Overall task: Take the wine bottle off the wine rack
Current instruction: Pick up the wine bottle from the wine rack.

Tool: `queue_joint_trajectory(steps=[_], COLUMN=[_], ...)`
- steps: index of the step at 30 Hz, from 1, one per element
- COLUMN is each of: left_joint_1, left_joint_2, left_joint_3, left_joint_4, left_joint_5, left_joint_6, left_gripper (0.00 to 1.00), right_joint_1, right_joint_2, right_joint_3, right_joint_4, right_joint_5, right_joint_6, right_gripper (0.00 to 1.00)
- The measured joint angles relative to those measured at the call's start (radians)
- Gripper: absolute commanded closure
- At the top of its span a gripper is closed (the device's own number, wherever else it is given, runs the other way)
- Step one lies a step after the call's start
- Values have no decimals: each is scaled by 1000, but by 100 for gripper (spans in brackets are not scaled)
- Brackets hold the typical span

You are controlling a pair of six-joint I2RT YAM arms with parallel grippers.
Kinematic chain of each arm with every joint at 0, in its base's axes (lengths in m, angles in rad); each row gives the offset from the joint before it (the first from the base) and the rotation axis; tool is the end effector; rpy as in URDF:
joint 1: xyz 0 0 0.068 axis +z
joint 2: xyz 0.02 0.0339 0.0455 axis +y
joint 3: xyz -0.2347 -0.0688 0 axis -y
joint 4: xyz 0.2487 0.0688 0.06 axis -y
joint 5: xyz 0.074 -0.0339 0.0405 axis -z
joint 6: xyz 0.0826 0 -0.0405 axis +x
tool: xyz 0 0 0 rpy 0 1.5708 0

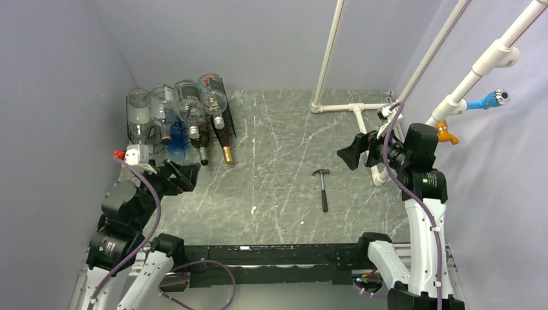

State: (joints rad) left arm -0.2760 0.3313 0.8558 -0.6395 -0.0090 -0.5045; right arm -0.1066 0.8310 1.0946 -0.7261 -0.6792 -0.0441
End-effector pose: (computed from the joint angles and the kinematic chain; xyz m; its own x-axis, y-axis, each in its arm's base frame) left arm 0.1338 -0.0371 0.3484 -0.2242 -0.4389 -0.8701 0.1777 0.8595 -0.4793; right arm 0.2143 0.0292 0.3479 -0.4222 0.0107 -0.9064 -0.4953 0.8348 0.2406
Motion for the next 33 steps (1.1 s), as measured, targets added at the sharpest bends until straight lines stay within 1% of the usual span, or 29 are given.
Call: queue_joint_trajectory(steps=[5,13,19,30,33], left_joint_1=[0,0,0,2,3], left_joint_2=[66,214,304,430,474], left_joint_3=[2,33,89,166,175], left_joint_4=[-1,-16,-48,-40,-24], left_joint_5=[32,61,37,26,-2], left_joint_6=[-7,11,47,156,187], left_gripper=[1,1,1,1,1], right_joint_1=[0,2,18,19,19], right_joint_2=[22,42,87,172,183], right_joint_3=[0,-1,-25,-115,-140], right_joint_4=[-26,-135,-198,-177,-160], right_joint_5=[-27,-181,-274,-362,-375], right_joint_6=[-86,-367,-546,-645,-658], right_gripper=[0,0,0,0,0])
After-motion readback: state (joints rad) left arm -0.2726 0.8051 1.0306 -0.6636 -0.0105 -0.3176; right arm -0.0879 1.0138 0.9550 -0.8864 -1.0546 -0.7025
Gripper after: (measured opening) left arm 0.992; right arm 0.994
